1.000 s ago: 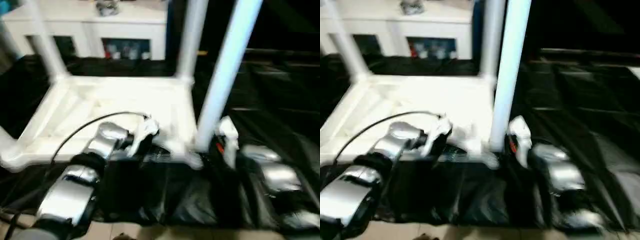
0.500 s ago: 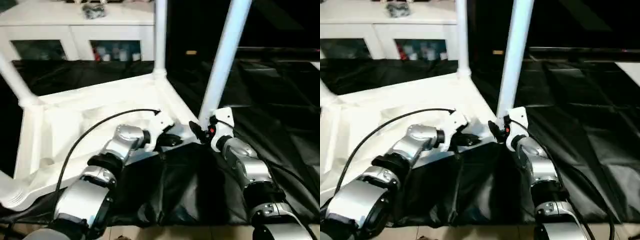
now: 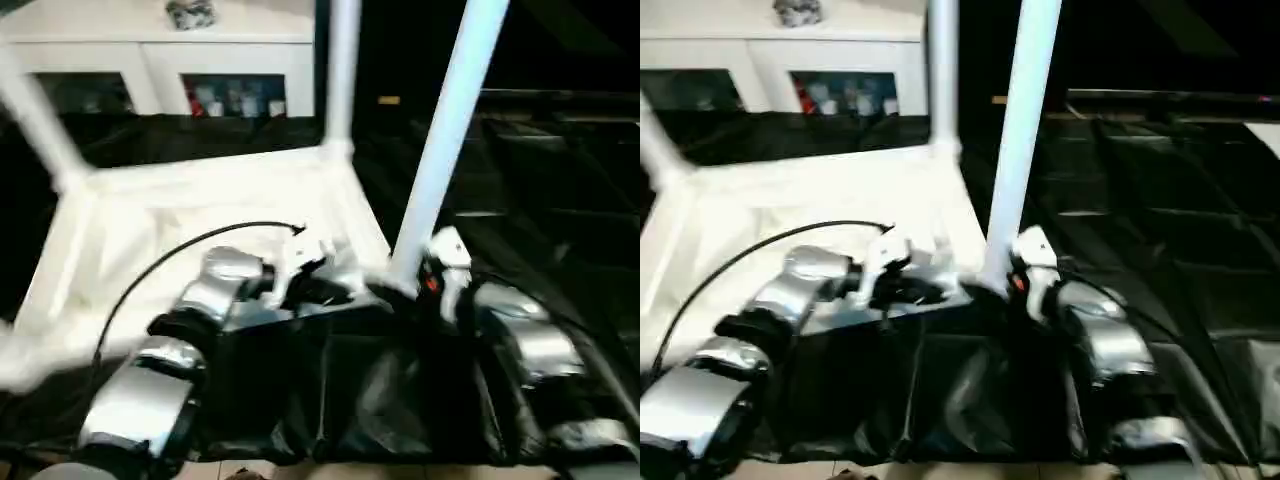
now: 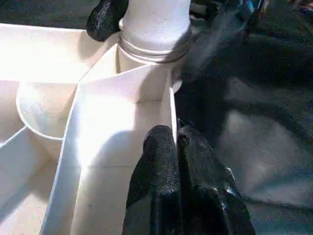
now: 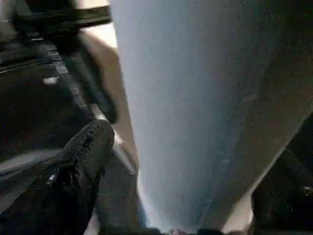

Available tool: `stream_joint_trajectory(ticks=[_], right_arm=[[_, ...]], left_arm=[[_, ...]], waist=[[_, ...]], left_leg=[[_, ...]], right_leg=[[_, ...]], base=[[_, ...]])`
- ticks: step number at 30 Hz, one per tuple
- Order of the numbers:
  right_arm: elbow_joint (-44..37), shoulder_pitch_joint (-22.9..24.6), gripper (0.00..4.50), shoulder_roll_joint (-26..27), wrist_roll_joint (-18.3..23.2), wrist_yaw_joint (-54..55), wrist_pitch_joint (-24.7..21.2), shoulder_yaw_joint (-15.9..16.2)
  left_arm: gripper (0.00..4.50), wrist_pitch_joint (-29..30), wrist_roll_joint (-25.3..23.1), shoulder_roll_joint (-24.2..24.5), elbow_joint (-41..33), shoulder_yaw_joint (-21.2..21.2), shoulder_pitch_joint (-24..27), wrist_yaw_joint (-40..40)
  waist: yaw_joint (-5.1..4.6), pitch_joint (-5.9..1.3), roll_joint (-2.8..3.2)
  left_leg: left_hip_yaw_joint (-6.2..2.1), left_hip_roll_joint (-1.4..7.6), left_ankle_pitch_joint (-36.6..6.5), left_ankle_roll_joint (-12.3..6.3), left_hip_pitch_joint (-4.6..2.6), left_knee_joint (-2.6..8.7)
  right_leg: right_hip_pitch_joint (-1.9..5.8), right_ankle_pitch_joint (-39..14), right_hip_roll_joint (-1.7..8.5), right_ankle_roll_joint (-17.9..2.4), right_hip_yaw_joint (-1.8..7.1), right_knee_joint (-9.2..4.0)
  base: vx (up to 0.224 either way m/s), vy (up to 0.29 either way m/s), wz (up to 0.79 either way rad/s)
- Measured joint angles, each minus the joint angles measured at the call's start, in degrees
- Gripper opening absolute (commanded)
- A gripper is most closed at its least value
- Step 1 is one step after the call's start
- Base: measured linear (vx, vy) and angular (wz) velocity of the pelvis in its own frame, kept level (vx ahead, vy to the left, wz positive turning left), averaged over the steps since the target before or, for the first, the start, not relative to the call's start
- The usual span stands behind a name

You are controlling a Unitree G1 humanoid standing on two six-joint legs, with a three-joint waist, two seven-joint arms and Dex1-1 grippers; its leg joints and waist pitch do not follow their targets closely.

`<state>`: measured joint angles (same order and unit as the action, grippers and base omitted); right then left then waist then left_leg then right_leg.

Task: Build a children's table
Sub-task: Rotate leg to tighten

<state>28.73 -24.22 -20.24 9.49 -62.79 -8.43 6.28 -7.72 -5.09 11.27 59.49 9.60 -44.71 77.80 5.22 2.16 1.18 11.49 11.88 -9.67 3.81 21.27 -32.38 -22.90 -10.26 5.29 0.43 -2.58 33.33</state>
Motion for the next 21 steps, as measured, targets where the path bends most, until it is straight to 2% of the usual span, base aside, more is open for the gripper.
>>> stream_joint_trajectory(ticks=[3,10,16,21], right_arm=[[-1.0,0.0,3.70,-1.3,0.4,-3.8,-1.4,1.0],[-1.3,0.0,2.96,-2.0,1.5,-8.9,-3.3,1.7],[-1.7,0.2,2.62,-2.1,1.6,-8.9,-3.8,1.9],[-1.3,0.7,2.56,0.2,0.9,-2.6,-3.0,0.2]], left_arm=[[0.00,-0.1,0.2,0.9,-0.1,0.6,0.1,2.8],[0.00,-0.2,0.3,1.7,-0.3,1.4,0.1,6.8],[0.00,-0.1,0.3,1.8,-0.3,1.5,0.1,7.4],[0.00,0.5,0.2,1.8,-0.2,1.2,0.0,3.7]], waist=[[0.20,0.03,-0.05],[0.87,0.07,-0.12],[1.07,0.07,-0.11],[1.01,0.06,-0.14]], left_leg=[[0.03,0.00,0.0,0.00,-0.01,-0.01],[0.03,0.00,0.0,0.01,-0.03,-0.01],[0.04,0.00,0.0,0.01,-0.04,-0.01],[0.04,-0.01,0.0,0.03,-0.19,-0.01]], right_leg=[[0.04,0.0,0.04,0.0,0.01,0.01],[0.03,0.0,0.05,0.0,0.00,0.15],[0.02,0.0,0.05,0.0,0.00,0.16],[0.08,0.0,0.05,0.0,0.03,0.27]], base=[[0.000,0.000,0.00],[0.000,0.000,0.00],[0.000,0.000,0.00],[0.000,0.000,0.00]])
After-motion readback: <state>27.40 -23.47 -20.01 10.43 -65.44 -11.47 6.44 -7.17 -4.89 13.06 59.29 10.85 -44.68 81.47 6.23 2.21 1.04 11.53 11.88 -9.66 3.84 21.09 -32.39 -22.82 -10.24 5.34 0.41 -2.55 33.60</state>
